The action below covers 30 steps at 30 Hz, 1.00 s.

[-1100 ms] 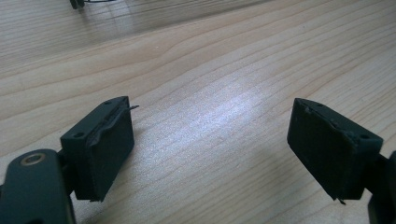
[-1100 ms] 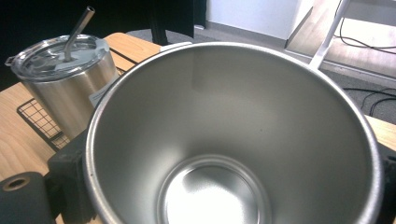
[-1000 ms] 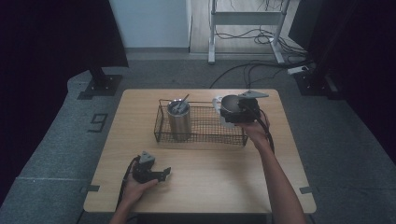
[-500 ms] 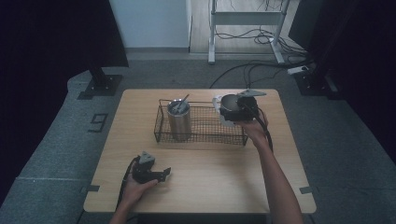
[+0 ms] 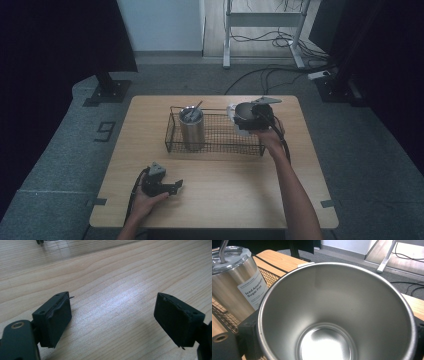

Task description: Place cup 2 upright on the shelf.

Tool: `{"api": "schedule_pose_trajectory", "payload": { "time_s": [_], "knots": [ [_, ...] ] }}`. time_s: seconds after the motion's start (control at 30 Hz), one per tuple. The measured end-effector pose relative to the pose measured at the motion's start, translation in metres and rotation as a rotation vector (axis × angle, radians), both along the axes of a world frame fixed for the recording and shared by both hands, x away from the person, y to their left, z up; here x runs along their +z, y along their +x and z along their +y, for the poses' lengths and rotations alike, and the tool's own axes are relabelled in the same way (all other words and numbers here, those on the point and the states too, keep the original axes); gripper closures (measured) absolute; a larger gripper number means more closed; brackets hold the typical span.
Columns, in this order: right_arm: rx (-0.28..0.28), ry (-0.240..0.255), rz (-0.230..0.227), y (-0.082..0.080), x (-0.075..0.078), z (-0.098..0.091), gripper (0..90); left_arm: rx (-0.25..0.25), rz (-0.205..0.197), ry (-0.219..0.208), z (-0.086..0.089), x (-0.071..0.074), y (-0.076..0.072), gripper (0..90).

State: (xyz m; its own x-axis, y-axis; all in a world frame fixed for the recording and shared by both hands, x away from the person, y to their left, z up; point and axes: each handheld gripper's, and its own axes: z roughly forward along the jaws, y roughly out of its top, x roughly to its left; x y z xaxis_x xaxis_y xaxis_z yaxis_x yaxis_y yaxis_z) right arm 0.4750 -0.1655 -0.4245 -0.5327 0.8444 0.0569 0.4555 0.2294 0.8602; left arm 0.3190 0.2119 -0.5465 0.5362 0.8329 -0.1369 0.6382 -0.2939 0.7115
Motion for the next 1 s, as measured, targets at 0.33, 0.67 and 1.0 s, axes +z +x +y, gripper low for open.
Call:
{"api": "schedule_pose_trajectory", "payload": {
  "time_s": [0.33, 0.67, 1.0],
  "knots": [
    [-0.004, -0.008, 0.025, 0.003, -0.008, 0.001, 6.6, -0.002, 0.0, 0.003, 0.0, 0.0, 0.0, 14.7],
    [-0.015, 0.013, 0.045, 0.005, -0.022, -0.003, 6.6, -0.003, 0.0, 0.005, 0.0, 0.0, 0.0, 14.8],
    [-0.021, 0.004, 0.07, 0.006, -0.033, 0.0, 6.6, -0.004, -0.002, 0.013, -0.001, 0.0, -0.001, 14.8]
  ]
}}
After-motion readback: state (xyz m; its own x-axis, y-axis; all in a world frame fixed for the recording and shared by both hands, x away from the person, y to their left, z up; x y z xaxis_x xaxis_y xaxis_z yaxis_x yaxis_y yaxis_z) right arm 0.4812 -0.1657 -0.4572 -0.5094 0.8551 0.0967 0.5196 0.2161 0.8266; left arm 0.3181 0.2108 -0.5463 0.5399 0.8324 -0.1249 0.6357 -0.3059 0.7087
